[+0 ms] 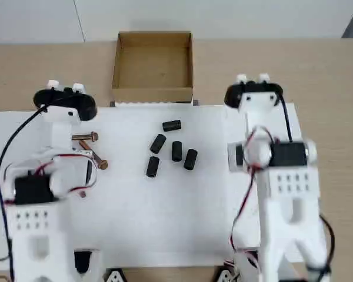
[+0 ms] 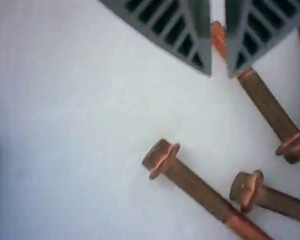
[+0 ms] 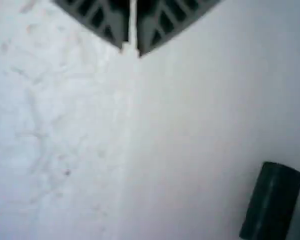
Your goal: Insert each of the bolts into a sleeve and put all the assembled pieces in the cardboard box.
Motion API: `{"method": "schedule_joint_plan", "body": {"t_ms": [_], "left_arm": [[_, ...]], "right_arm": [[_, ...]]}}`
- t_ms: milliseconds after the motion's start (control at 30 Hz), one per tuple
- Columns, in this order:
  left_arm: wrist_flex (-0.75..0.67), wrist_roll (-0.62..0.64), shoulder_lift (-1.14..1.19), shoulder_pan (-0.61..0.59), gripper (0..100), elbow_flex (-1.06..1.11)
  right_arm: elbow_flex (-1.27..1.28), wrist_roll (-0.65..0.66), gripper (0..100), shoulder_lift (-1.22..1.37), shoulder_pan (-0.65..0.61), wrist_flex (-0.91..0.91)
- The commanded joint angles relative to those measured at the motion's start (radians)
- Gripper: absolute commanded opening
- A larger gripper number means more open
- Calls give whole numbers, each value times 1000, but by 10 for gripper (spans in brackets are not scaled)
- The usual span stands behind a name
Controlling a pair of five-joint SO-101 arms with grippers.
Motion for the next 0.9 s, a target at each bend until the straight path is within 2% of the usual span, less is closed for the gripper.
{"method": "schedule_joint_plan", "body": {"t_ms": [0,133,267,533,733,867], "left_arm": [[-18,-35,123,-52,11,-35],[-49,-40,269,-106,11,-94],[-69,-35,385,-143,11,-145],[-120,-34,485,-141,11,-159],[-155,-28,491,-141,11,-157],[-166,12,491,-140,11,-156]], "right_arm": [[-149,-5,7,145,-38,24],[-227,-18,4,269,-124,24],[-264,-86,8,375,-189,16],[-425,-101,9,582,-274,16],[-511,-315,8,682,-311,15],[-512,-354,8,700,-323,12]]}}
